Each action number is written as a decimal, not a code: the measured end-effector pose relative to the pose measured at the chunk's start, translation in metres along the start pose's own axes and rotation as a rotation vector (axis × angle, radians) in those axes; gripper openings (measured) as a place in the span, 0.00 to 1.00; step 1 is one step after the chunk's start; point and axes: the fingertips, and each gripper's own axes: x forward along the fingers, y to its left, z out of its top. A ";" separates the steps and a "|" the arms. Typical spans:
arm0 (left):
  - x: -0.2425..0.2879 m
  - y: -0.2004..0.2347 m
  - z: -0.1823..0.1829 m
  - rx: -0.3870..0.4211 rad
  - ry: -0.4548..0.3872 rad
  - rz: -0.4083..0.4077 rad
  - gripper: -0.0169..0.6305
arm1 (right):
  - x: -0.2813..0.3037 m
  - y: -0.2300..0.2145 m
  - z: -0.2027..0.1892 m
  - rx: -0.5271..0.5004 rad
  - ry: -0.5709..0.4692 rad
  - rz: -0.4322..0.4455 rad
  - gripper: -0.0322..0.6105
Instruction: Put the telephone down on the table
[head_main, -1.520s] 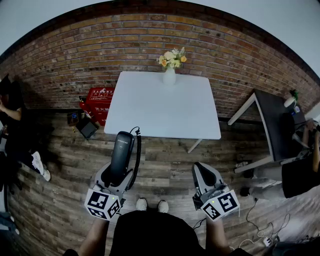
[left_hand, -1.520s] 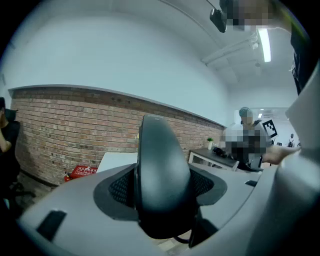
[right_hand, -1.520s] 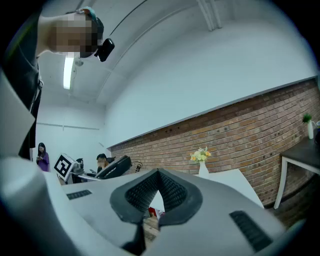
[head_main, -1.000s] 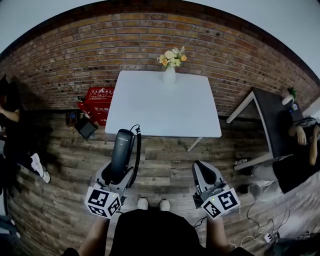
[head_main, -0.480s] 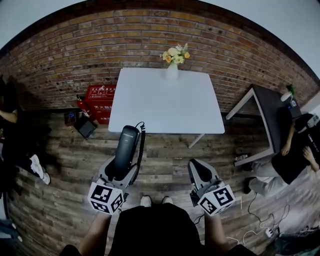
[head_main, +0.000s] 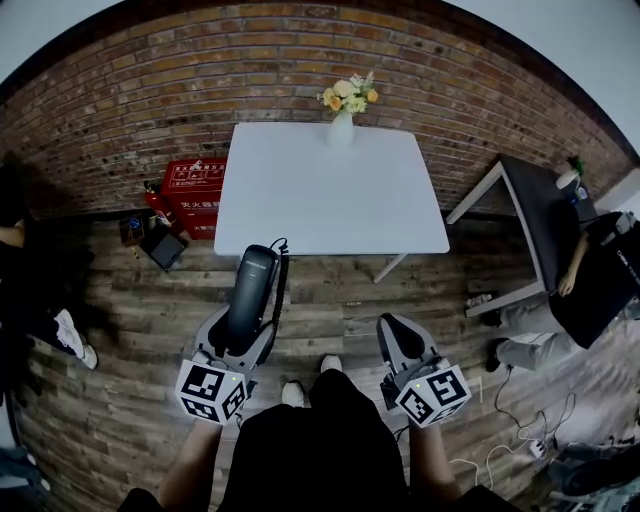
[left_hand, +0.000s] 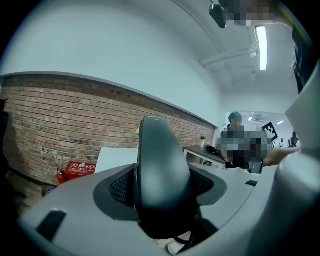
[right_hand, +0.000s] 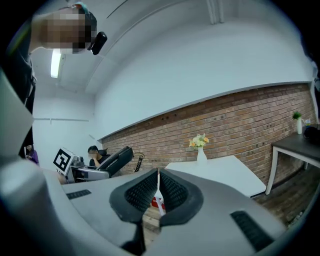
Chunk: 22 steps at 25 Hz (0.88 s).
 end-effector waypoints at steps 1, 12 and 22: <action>0.002 0.001 -0.001 -0.002 0.001 0.000 0.48 | 0.002 -0.002 -0.004 0.000 0.014 -0.006 0.09; 0.049 0.014 0.002 -0.009 0.015 0.010 0.48 | 0.051 -0.027 -0.031 -0.008 0.104 0.019 0.09; 0.120 0.036 0.023 -0.012 0.025 0.047 0.48 | 0.111 -0.088 -0.019 -0.053 0.138 0.047 0.09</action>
